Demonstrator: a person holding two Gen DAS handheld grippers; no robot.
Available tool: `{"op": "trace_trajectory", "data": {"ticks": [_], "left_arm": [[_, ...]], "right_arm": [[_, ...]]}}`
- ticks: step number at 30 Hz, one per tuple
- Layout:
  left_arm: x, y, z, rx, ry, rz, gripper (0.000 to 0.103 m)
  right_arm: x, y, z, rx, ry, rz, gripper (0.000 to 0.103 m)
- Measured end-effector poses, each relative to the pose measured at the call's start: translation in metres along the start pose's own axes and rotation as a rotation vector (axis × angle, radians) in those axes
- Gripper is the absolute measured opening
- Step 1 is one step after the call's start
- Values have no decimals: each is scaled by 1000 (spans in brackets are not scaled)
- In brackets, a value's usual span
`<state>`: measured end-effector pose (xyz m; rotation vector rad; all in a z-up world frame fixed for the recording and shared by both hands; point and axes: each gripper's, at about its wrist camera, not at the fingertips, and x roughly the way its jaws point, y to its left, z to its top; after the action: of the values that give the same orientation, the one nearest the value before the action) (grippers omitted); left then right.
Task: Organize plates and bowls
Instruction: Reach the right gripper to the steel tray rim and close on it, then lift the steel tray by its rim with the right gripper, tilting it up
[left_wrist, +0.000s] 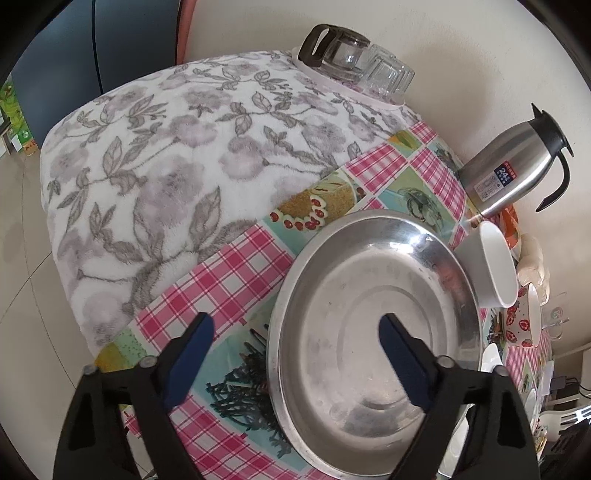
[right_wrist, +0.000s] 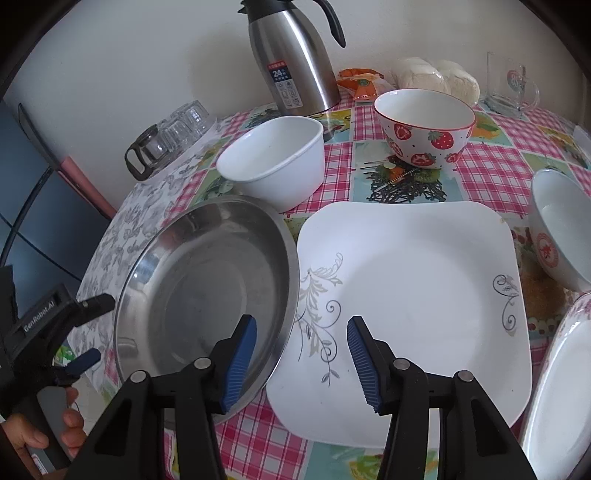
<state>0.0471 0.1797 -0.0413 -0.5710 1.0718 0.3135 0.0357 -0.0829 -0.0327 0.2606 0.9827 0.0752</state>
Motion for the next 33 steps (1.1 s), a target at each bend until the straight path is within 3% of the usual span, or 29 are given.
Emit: {"op": "trace_trajectory", "data": {"ticks": [3, 7, 9, 13, 17, 25, 33], "left_arm": [[8, 3, 0, -12, 25, 1, 81], [16, 5, 1, -14, 49, -7, 68], [20, 4, 0, -8, 61, -6, 61], [25, 5, -1, -7, 83, -5, 35], [27, 6, -2, -9, 89, -18, 24], [29, 4, -2, 6, 80, -4, 17], [27, 15, -3, -28, 85, -41, 14]], "right_arm": [[4, 4, 2, -15, -4, -1, 54], [11, 11, 2, -34, 6, 7, 43], [13, 13, 2, -42, 10, 9, 38], [15, 15, 1, -48, 12, 20, 32], [17, 14, 2, -51, 18, 19, 31], [18, 10, 1, -30, 30, 32, 25], [17, 3, 2, 10, 32, 71, 14]]}}
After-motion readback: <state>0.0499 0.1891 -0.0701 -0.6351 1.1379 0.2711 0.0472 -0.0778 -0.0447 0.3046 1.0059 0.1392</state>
